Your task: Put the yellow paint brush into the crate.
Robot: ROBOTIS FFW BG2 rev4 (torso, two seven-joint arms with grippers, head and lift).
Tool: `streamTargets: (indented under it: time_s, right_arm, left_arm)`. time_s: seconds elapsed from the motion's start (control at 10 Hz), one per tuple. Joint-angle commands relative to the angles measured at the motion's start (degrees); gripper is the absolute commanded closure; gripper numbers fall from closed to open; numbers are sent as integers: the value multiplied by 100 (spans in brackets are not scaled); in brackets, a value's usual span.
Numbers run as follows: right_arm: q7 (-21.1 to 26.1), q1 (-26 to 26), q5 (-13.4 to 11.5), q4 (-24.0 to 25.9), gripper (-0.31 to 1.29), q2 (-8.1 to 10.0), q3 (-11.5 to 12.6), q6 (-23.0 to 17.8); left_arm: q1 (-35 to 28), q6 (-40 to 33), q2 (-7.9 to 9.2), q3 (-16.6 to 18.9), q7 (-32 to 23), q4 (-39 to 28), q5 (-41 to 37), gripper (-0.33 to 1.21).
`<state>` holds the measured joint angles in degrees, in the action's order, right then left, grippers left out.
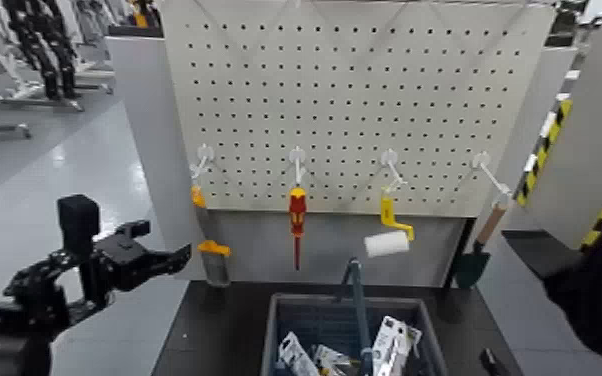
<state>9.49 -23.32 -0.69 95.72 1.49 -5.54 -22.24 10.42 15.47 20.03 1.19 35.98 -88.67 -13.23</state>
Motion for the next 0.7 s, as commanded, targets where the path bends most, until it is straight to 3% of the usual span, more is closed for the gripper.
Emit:
streamTargets:
  time_s: [0.1, 0.7]
  right_arm:
    - [0, 20, 8, -10, 13, 0, -17, 0]
    - [0, 73, 25, -45, 13, 18, -61, 0]
  left_arm:
    - [540, 62, 230, -347, 305, 561, -198, 11]
    - [1533, 185, 493, -1244, 911, 1387, -435, 11]
